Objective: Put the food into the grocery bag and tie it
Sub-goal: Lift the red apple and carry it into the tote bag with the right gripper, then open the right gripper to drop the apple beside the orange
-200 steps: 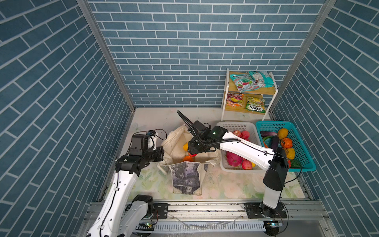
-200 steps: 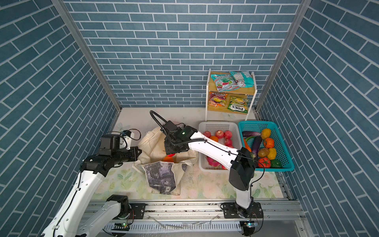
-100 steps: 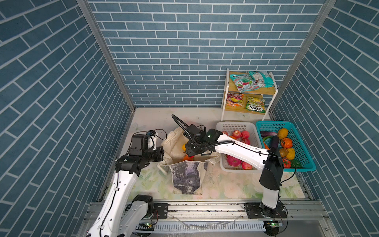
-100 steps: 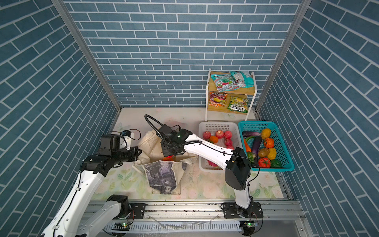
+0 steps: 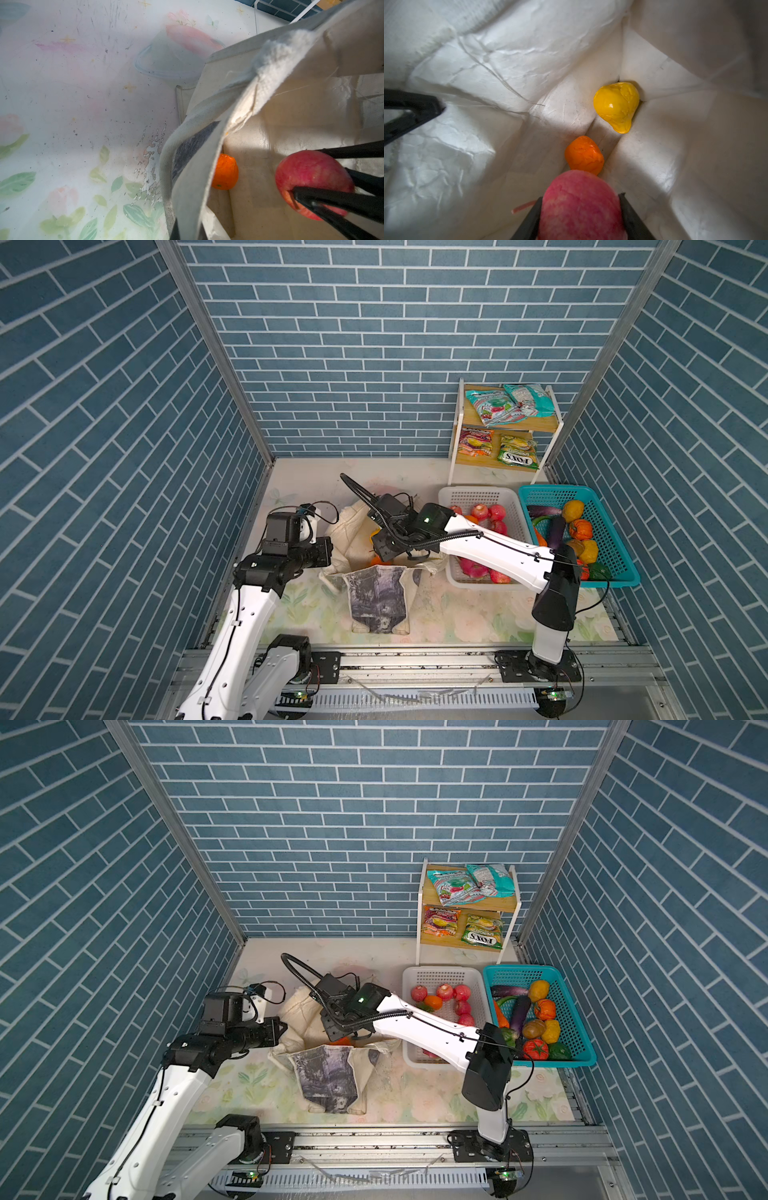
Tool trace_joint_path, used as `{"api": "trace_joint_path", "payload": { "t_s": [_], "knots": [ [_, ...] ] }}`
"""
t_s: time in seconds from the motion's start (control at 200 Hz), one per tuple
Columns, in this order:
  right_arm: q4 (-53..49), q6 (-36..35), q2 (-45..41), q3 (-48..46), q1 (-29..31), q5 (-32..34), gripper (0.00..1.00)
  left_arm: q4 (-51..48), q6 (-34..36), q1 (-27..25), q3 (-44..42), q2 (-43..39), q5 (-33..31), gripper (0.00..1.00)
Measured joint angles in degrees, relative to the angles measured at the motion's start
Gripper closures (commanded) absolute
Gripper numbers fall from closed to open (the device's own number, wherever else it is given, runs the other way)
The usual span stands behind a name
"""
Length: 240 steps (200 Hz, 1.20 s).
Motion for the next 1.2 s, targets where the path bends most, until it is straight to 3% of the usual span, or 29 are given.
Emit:
{"api": "trace_joint_path", "payload": {
  "t_s": [0.41, 0.69, 0.7, 0.715, 0.73, 1.02, 1.2],
  "knots": [
    [-1.11, -0.44, 6.16, -1.36, -1.44, -3.23, 0.45, 0.0, 0.0, 0.0, 0.0, -0.07, 0.04, 1.0],
    [-0.15, -0.74, 6.16, -4.96, -2.6, -3.19, 0.23, 0.0, 0.0, 0.0, 0.0, -0.26, 0.2, 1.0],
    [-0.13, -0.85, 6.16, -4.96, -2.6, -3.19, 0.21, 0.0, 0.0, 0.0, 0.0, -0.26, 0.2, 1.0],
    [-0.07, -0.85, 6.16, -4.96, -2.6, -3.19, 0.05, 0.0, 0.0, 0.0, 0.0, -0.26, 0.2, 1.0],
    [-0.02, -0.81, 6.16, -4.96, -2.58, -3.13, 0.02, 0.0, 0.0, 0.0, 0.0, -0.26, 0.2, 1.0],
    [0.61, -1.97, 4.68, -4.94, -2.58, -0.83, 0.01, 0.0, 0.0, 0.0, 0.0, -0.26, 0.2, 1.0],
    [0.35, -3.13, -1.29, -4.22, -2.56, 1.79, 0.01, 0.0, 0.0, 0.0, 0.0, -0.26, 0.17, 1.0]
  ]
}}
